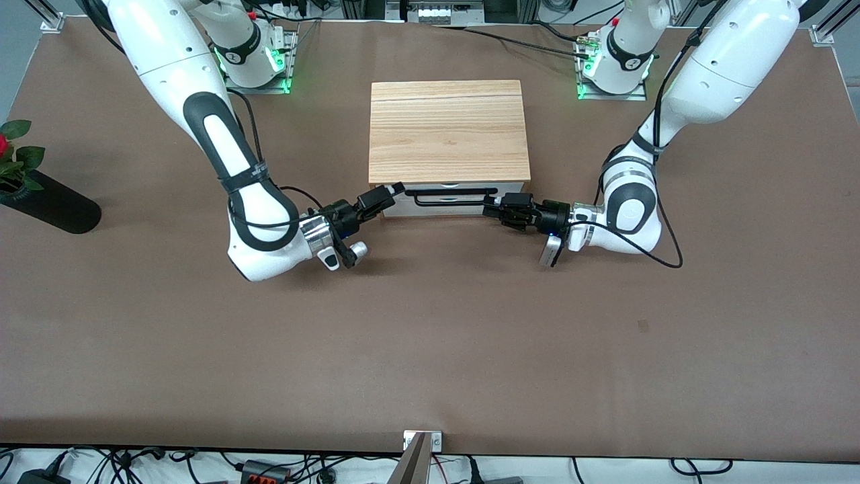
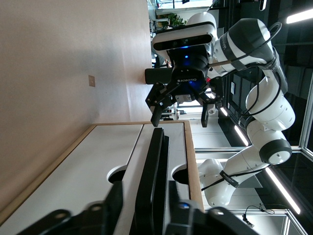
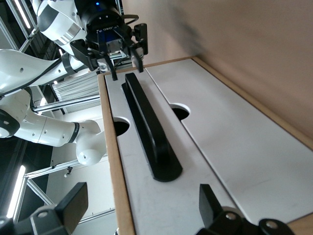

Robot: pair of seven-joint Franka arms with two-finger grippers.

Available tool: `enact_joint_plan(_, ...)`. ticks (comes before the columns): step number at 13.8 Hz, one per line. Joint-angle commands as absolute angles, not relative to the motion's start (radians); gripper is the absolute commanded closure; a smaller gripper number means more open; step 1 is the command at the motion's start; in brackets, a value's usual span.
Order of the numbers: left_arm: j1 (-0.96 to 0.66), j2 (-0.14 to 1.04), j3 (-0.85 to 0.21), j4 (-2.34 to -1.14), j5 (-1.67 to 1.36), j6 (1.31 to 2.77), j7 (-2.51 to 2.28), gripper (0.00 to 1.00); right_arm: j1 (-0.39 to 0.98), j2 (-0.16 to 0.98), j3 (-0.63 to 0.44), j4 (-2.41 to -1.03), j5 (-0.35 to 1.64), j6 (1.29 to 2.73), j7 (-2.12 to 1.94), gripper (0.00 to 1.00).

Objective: Pull top drawer with both arms simultaneously
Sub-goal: 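Close both grippers on the ends of the black handle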

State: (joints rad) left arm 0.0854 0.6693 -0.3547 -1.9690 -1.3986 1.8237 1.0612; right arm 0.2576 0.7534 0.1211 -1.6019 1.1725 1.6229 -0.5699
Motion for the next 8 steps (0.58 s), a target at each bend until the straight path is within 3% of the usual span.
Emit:
enact_joint_plan(1,0.086,0.683,-0.365,-1.982,-1.428,1.821,1.092,0.71,0.25,0.787,0.126,-1.582,1.195,1.638,-0.641,0.0)
enact_joint_plan(3,0.084,0.686,-0.365,-1.985,-1.428,1.821,1.091,0.72,0.264,0.814,0.126,-1.549,1.303,1.744,-0.658,0.0)
enact_joint_plan(8,0.087,0.684,-0.365,-1.99,-1.428,1.804,1.085,0.86,0.294,0.825,0.126,-1.545,1.353,1.746,-0.703,0.06)
